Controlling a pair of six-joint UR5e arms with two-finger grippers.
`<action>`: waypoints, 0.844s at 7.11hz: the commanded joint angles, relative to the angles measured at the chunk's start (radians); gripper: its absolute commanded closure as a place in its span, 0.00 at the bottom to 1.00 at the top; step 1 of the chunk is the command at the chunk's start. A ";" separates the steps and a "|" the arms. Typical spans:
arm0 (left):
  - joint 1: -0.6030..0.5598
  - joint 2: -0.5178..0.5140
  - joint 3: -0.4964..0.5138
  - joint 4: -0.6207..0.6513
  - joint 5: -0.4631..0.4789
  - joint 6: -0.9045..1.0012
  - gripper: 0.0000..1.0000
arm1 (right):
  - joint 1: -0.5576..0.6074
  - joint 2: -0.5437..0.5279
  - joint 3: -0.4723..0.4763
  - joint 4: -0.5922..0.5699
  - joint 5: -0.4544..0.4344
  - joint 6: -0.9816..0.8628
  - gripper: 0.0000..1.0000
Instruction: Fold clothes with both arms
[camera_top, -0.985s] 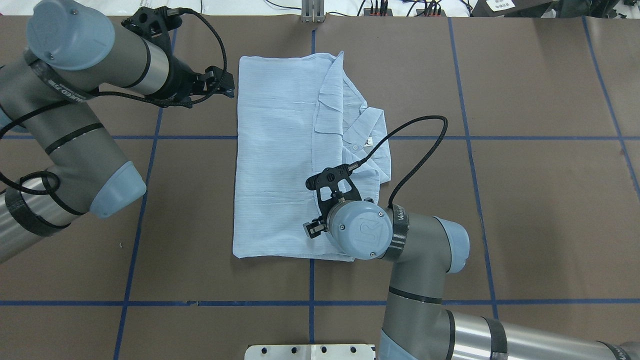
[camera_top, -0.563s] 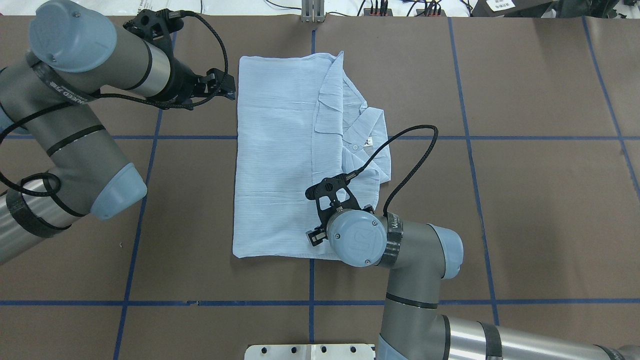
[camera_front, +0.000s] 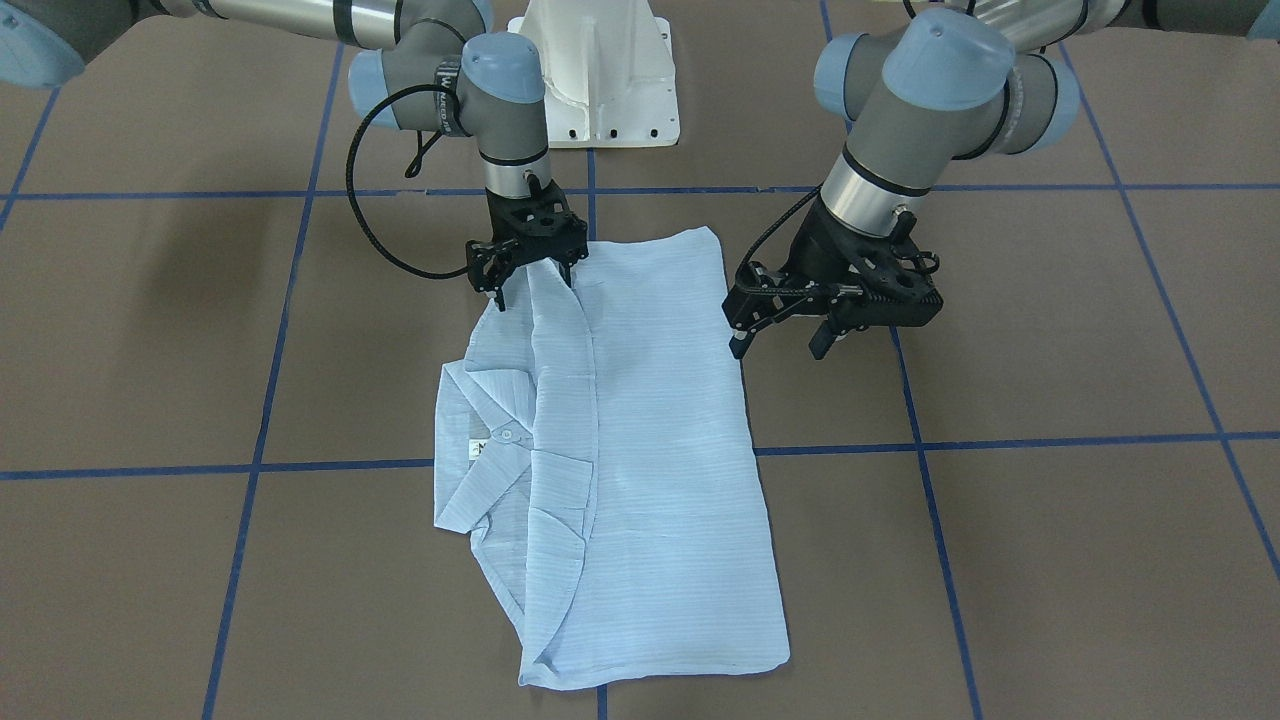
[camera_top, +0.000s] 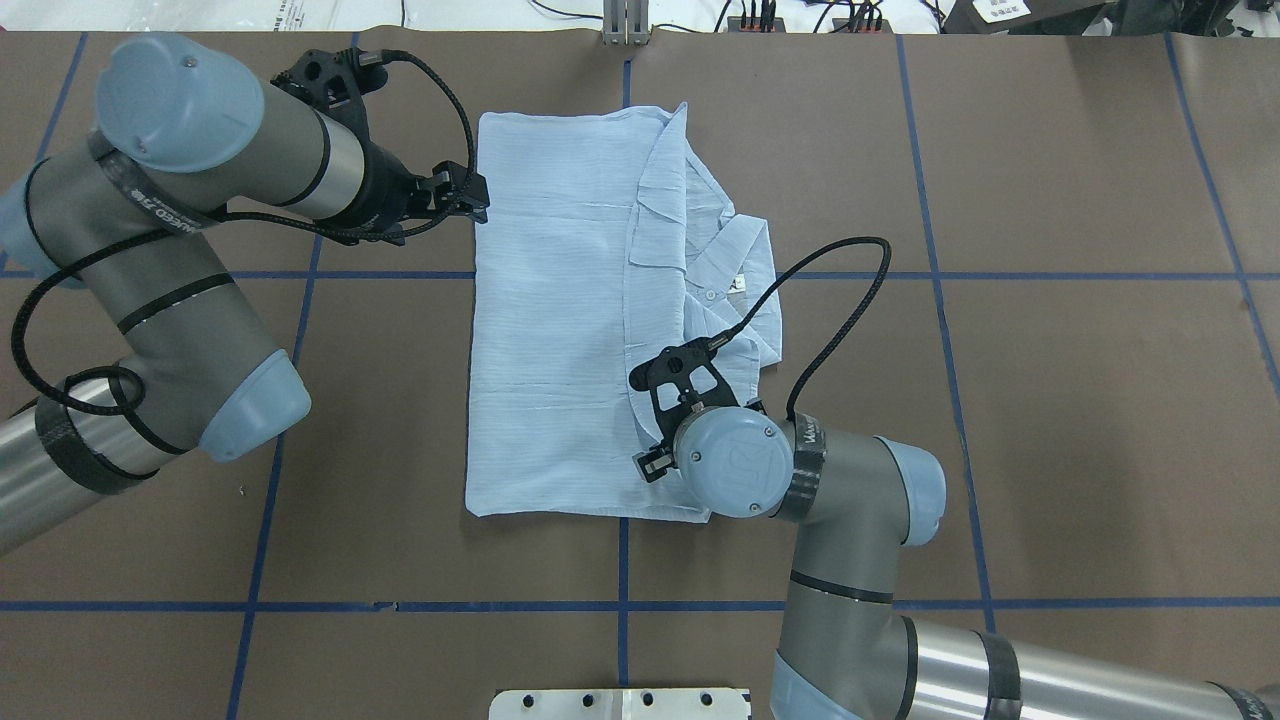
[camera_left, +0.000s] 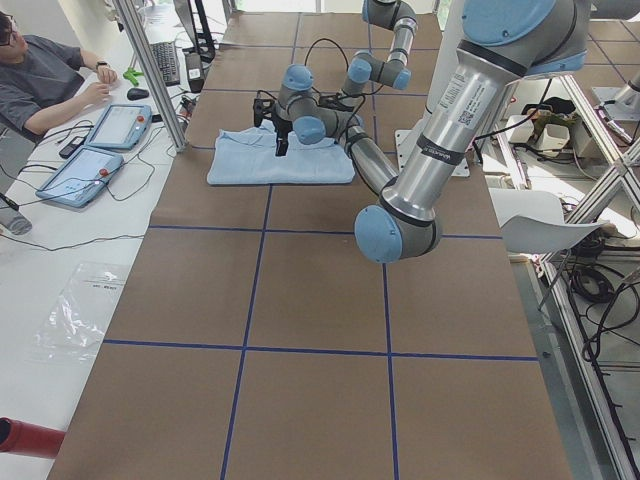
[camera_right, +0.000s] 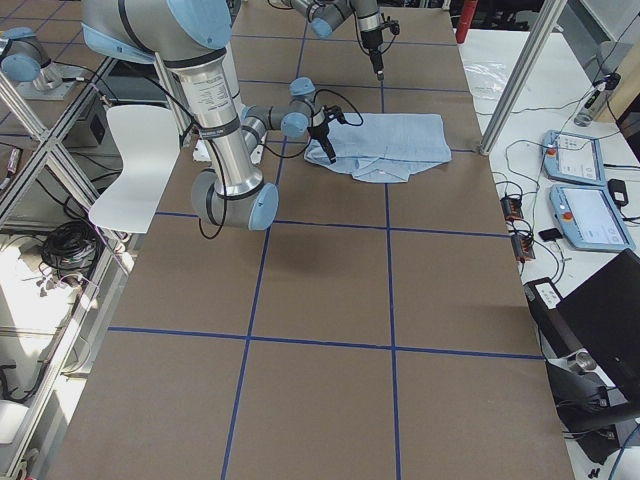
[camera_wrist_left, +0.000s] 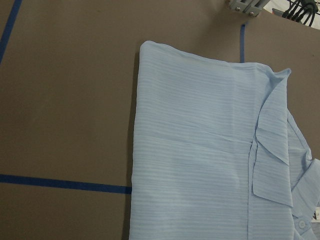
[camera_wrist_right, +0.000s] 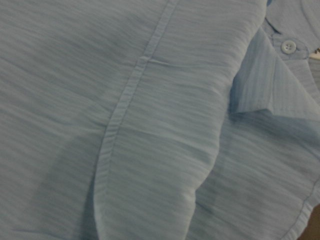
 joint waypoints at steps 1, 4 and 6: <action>0.025 -0.006 0.006 -0.002 0.005 -0.011 0.00 | 0.053 -0.064 0.054 0.000 0.045 -0.043 0.00; 0.053 -0.011 0.017 -0.004 0.006 -0.020 0.00 | 0.063 -0.294 0.229 0.002 0.047 -0.043 0.00; 0.051 -0.009 0.017 -0.004 0.006 -0.018 0.00 | 0.069 -0.352 0.292 0.004 0.048 -0.045 0.00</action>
